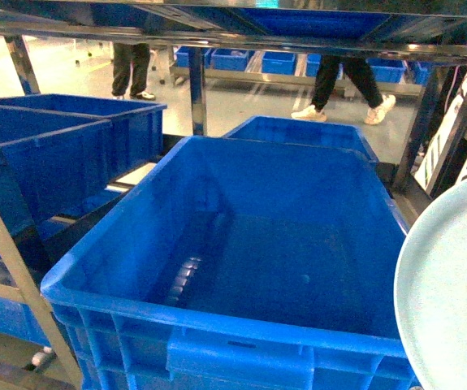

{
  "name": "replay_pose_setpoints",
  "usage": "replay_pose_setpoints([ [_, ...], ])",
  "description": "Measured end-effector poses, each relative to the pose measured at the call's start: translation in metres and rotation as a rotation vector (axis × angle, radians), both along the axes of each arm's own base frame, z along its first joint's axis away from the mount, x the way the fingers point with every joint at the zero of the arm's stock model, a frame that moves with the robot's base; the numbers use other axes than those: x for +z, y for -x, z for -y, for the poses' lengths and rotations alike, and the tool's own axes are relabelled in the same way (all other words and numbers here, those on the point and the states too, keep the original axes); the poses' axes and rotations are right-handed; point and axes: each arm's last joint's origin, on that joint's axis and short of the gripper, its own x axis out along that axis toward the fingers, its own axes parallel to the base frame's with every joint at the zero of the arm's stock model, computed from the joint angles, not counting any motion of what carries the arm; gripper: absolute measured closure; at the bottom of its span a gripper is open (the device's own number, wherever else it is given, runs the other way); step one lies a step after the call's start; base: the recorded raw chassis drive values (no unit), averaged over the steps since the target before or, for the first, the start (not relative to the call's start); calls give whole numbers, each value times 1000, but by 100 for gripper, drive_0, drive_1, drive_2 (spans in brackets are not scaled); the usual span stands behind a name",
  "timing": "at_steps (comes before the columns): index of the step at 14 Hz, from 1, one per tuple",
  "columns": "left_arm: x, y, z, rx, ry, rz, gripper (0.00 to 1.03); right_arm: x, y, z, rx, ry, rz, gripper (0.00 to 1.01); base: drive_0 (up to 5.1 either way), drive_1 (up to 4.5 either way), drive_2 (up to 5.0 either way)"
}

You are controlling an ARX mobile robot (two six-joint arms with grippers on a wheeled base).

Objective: Place blue tray on left shelf second layer neatly

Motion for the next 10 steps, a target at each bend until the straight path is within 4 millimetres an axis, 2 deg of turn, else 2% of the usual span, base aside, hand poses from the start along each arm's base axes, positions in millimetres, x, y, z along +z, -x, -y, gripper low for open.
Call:
replay_pose_setpoints([
  [10, 0, 0, 0, 0, 0, 0, 5, 0, 0, 0, 0, 0, 0, 99, 0, 0, 0],
])
